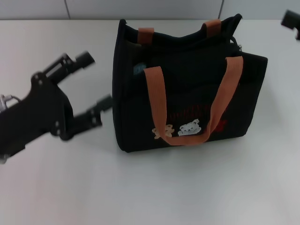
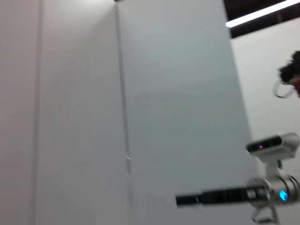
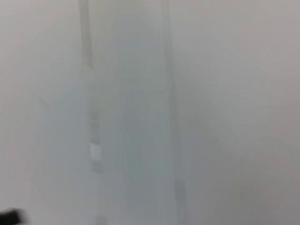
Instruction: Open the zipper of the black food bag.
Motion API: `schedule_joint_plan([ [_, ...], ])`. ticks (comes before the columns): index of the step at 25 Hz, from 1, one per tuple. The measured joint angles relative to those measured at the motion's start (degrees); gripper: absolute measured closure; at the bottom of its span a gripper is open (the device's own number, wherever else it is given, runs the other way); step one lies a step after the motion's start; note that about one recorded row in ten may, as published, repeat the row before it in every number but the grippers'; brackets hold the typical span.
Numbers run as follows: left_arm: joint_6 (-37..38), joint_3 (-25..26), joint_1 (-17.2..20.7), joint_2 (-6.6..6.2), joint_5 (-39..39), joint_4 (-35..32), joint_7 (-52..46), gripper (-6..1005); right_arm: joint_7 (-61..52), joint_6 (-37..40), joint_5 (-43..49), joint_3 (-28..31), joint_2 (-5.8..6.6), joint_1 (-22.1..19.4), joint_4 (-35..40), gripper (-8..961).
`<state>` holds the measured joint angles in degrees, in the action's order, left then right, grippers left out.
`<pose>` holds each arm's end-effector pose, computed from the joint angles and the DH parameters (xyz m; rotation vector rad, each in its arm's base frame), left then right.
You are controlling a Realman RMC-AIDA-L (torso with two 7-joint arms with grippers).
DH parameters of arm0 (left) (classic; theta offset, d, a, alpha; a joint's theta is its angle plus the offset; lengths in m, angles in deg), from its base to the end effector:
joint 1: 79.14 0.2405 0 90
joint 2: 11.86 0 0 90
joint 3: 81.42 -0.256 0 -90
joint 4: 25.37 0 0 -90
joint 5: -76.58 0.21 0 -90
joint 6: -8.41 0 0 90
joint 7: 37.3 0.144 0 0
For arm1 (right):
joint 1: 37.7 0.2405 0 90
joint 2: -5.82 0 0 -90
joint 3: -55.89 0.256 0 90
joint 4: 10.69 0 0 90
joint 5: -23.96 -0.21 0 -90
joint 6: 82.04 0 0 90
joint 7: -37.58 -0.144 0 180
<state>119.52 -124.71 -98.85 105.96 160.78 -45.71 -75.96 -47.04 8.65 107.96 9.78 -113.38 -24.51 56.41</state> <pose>-0.2656 0.2478 0.0166 -2.3045 0.0035 -1.3344 0.2356 0.3035 0.1124 -2.3332 0.2988 0.9803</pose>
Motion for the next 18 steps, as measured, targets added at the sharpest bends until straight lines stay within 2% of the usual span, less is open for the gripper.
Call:
schedule_joint_plan([
  [2, 0.44, -1.08, 0.53, -0.21, 4.33, -2.38, -1.91, 161, 2.89, 8.17, 0.16, 1.40, 0.16, -0.42, -2.10, 212],
  [6, 0.49, -3.33, 0.21, -0.40, 12.22, -4.70, -4.89, 161, 9.37, 20.87, 7.62, 1.93, 0.32, -1.78, -4.52, 171],
  [9, 0.46, -3.78, -0.09, -0.35, 14.97, -4.96, -5.60, 161, 14.64, 24.35, 13.40, 1.52, -0.01, -2.46, -7.50, 151],
  [11, 0.31, -3.77, -0.08, -0.23, 16.59, -4.96, -5.53, 161, 17.79, 25.71, 15.44, 1.58, 0.04, -2.28, -12.05, 151],
  [14, 0.25, -3.77, -0.20, -0.19, 19.72, -5.02, -5.53, 161, 21.76, 26.37, 16.01, 1.89, 0.33, -1.99, -18.53, 151],
  [18, 0.29, -3.50, -0.31, -0.17, 20.60, -5.06, -5.69, 162, 24.29, 26.37, 17.02, 1.89, 0.49, -2.29, -21.01, 151],
])
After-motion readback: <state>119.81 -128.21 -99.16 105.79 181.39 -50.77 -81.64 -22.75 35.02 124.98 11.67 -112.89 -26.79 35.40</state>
